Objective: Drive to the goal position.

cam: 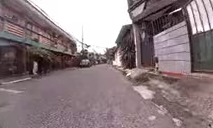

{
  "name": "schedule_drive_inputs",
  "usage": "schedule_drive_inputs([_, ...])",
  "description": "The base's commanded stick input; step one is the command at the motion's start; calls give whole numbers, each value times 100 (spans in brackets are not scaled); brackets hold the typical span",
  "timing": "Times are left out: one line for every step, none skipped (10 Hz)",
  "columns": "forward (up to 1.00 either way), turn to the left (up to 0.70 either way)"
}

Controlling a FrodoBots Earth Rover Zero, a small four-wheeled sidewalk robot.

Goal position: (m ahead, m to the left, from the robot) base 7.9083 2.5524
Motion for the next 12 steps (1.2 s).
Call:
schedule_drive_inputs([70, 0])
schedule_drive_inputs([70, 0])
schedule_drive_inputs([70, 0])
schedule_drive_inputs([70, 0])
schedule_drive_inputs([70, 0])
schedule_drive_inputs([70, 0])
schedule_drive_inputs([70, 0])
schedule_drive_inputs([70, 0])
schedule_drive_inputs([70, 0])
schedule_drive_inputs([70, 0])
schedule_drive_inputs([70, 0])
schedule_drive_inputs([70, 0])
